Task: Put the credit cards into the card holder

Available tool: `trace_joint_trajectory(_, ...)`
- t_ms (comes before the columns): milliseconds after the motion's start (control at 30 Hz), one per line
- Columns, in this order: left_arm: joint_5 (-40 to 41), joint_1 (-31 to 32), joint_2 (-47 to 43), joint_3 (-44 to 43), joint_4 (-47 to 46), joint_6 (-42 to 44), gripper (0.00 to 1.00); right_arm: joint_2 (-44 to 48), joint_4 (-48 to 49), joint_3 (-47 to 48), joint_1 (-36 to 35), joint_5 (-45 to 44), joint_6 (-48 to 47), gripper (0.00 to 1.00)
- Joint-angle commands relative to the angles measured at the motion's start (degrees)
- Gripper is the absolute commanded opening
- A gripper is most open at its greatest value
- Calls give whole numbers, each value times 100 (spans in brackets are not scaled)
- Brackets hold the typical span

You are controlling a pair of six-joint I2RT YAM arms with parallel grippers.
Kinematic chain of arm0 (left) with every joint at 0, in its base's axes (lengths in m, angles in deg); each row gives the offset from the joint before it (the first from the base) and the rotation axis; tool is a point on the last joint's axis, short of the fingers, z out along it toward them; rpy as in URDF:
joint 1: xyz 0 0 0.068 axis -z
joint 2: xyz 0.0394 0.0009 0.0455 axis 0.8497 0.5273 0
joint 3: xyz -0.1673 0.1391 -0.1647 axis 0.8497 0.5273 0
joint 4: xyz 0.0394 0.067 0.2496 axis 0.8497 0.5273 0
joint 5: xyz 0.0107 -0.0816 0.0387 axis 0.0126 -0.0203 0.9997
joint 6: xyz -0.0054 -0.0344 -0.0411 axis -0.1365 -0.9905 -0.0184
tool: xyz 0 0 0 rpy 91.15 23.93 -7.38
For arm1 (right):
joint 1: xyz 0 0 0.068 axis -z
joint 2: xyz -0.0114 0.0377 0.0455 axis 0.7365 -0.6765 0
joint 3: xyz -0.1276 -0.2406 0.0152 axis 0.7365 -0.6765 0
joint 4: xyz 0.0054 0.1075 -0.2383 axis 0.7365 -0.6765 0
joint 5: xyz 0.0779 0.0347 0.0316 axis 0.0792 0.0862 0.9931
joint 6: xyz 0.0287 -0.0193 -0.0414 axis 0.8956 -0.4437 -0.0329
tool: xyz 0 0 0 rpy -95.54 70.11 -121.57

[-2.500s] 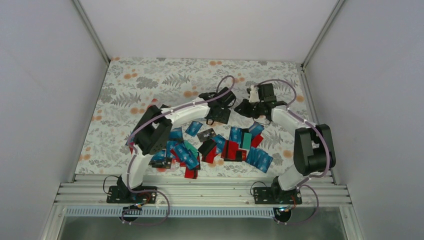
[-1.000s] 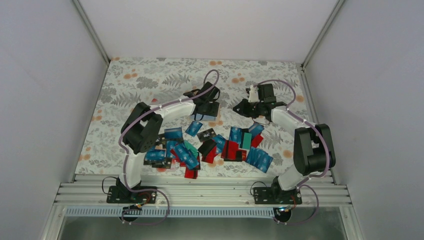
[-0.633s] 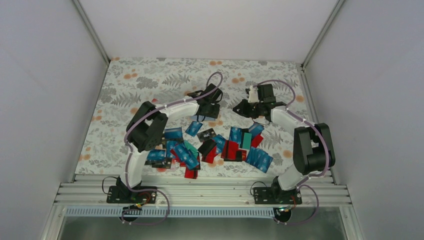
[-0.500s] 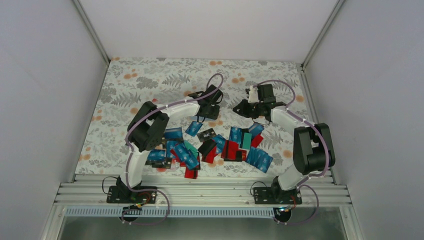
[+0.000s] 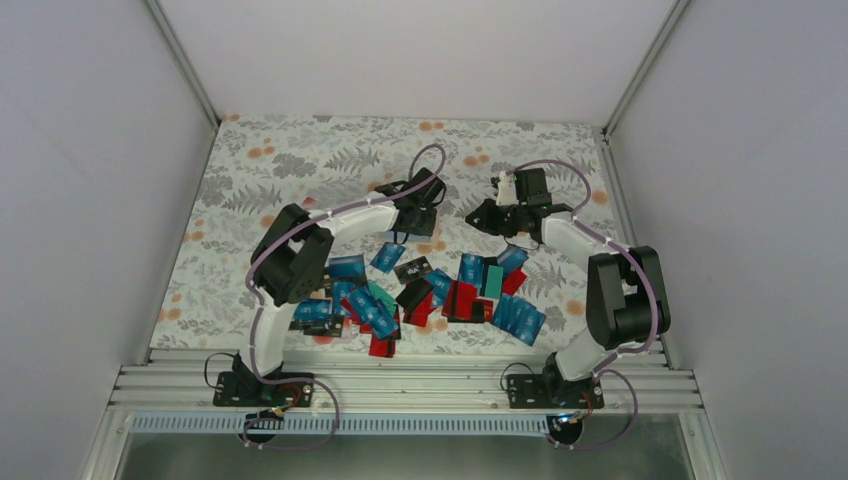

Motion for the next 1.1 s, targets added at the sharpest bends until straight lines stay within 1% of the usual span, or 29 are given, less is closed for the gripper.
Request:
trace_joint_trajectory(0,414,-51,-488,-61,253,-269,3,-26,46,-65,-31,-21,-27,5)
trace_joint_trajectory(100,487,-179,-671,120,284,-365,5,-43,42,-52,-32,0,-8,4)
trace_joint_trajectory(233,603,-361,-829,489,256,-440,12,-65,45,-38,-28,55,17,4)
trace_joint_trajectory(300,677,-468,-929,727,215,-474,13,-70,33,-36,-37,60,27,5)
trace_joint_trajectory(433,758,-660,-1171,1188,125,-574,22,-68,11,-26,-53,69,45,5)
trace_joint_trajectory(467,767,-688,-1237,1291,115,-590,26,-74,8,-11,-67,81,46,4)
trace_joint_trajectory(567,741,-702,-1476,1546,109,-626,45,-99,-17,35,-116,99,42,5)
trace_joint_trajectory(700,429,-690,-1877,1869,96,-558,59,-125,-96,103,-307,172,-9,4)
trace_joint_trajectory(800,65,-617,-2190,2163,39,-369,61,-94,-170,84,-518,189,-90,5)
trace_joint_trajectory(933,-684,-509,-2441,2585,-186,-61,61,-121,-180,-30,-789,226,-200,5)
trace_joint_trajectory(1067,-1317,-452,-2574,3016,-564,13,59,-357,-104,-107,-995,439,-269,7)
